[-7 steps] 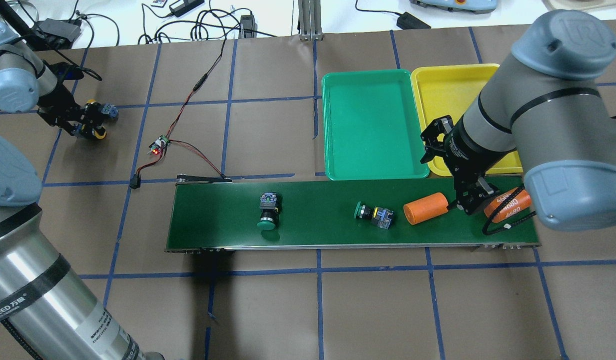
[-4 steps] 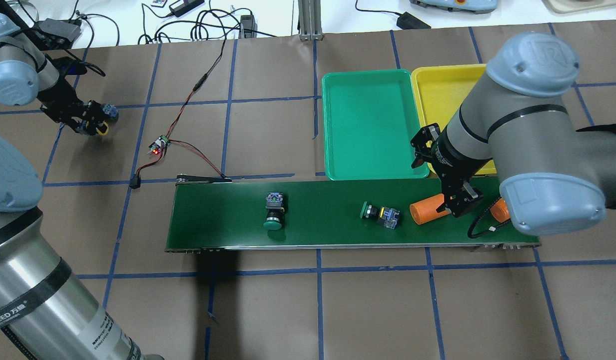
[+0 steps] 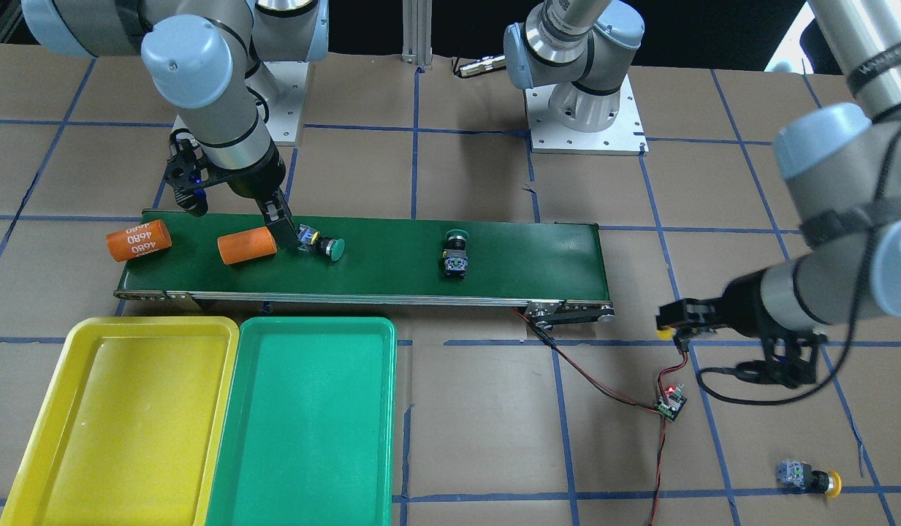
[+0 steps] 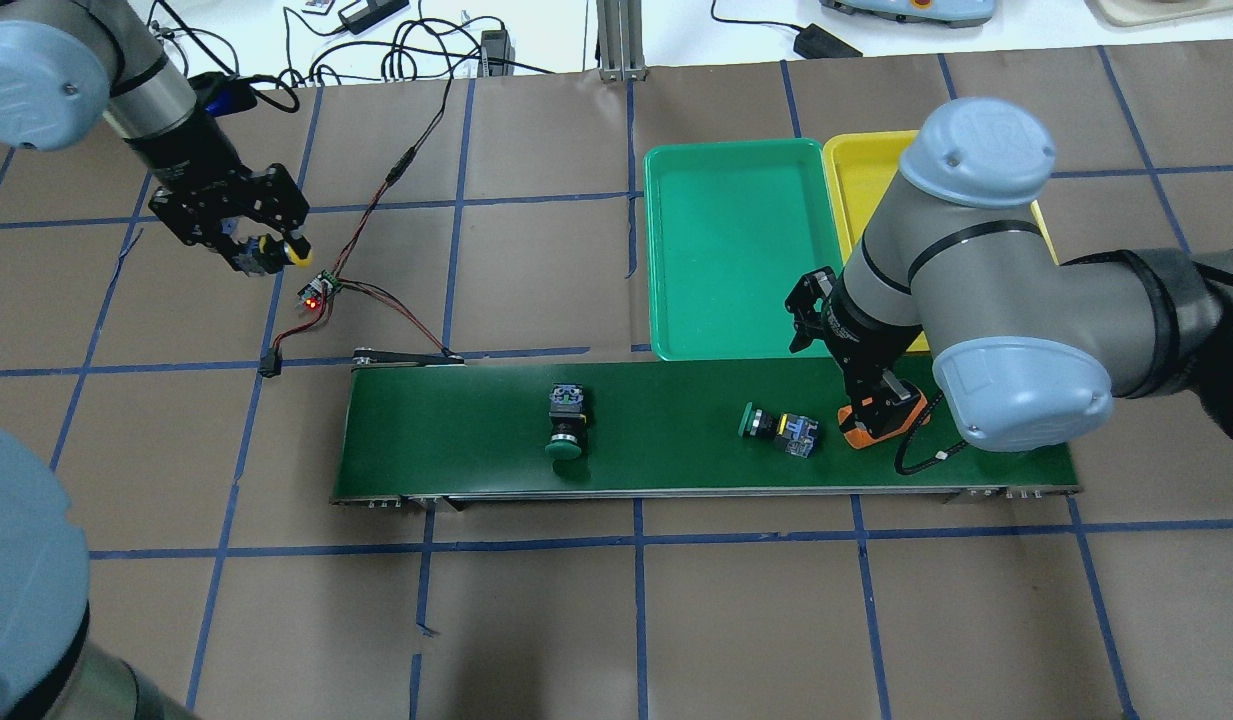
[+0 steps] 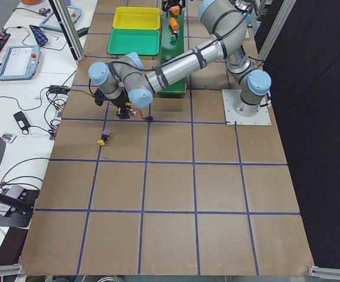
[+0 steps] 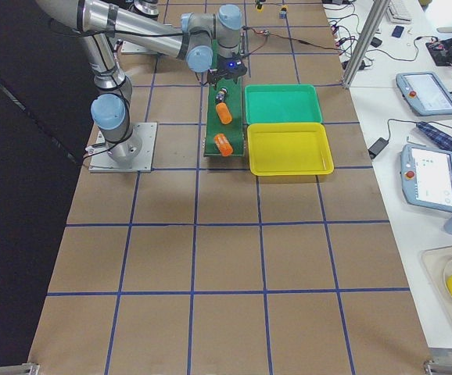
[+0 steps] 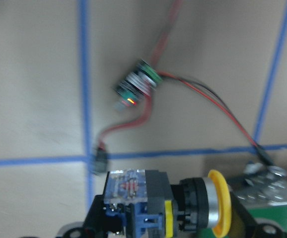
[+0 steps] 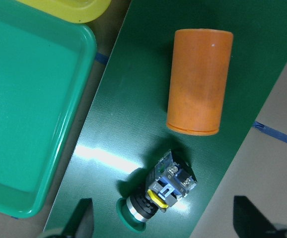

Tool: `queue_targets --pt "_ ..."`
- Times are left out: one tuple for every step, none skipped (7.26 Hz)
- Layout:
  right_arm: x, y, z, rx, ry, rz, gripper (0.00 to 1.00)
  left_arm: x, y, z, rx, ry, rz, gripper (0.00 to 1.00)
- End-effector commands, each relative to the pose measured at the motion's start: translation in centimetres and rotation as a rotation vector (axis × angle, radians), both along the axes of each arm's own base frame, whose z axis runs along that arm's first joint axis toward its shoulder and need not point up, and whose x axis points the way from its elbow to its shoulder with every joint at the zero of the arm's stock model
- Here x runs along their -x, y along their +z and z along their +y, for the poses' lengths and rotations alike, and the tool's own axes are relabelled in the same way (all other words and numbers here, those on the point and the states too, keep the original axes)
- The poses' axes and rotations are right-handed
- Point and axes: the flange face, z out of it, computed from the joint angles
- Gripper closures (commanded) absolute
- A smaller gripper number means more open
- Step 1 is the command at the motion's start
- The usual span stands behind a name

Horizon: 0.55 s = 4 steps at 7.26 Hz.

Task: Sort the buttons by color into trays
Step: 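Place the yellow-capped button on the conveyor while the right gripper grasps a green-capped button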

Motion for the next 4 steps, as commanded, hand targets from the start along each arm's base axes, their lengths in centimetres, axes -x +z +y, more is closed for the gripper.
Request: queue_targets --pt "0.5 -2.5 -1.2 -0.039 -0.013 0.014 0.0 9.3 -0.8 8.7 -0.007 0.03 -0.005 1.0" --pt "0.5 -3.0 -1.3 -0.051 -0.03 0.016 0.0 11.1 -2.4 11.2 0.021 0.017 0.018 1.0" --pt "0.9 -4.5 -1.2 -0.083 -0.047 0.025 0.0 13.0 -4.7 13.6 0.02 0.017 0.01 1.0" --pt "1.5 -6.0 -1.6 -0.105 -0.063 0.026 0.0 14.9 -7.0 13.7 0.068 0.014 -0.003 1.0"
